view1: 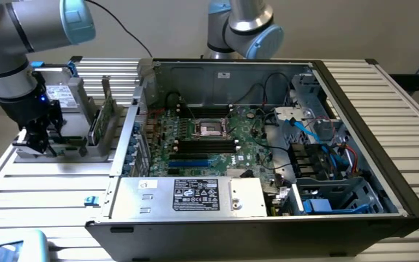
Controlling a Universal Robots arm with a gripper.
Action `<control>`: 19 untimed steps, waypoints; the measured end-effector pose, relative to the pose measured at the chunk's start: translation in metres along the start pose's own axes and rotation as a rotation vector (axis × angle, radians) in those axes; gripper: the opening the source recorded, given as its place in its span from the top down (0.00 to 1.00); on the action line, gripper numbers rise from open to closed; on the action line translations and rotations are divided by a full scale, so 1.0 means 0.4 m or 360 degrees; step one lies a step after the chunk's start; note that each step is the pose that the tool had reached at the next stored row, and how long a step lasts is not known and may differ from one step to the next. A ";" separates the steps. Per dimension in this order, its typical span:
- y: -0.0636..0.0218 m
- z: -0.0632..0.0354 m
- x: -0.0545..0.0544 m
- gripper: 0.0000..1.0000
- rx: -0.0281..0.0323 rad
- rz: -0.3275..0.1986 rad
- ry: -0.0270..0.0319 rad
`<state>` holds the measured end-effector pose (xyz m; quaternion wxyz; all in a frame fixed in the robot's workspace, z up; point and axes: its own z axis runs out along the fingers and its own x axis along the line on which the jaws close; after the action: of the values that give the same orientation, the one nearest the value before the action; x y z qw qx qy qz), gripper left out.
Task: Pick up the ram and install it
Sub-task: 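Pick up the ram and move it above insertion slot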
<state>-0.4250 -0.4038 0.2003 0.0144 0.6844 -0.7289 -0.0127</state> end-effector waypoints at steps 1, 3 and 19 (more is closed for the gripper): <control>0.000 0.002 -0.002 0.52 -0.00001 0.0000 0.00002; 0.000 0.005 -0.007 0.52 -0.00002 0.0000 0.00004; 0.004 0.012 -0.002 0.52 -0.00002 0.0000 0.00005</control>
<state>-0.4268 -0.4028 0.1954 0.0146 0.6844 -0.7289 -0.0127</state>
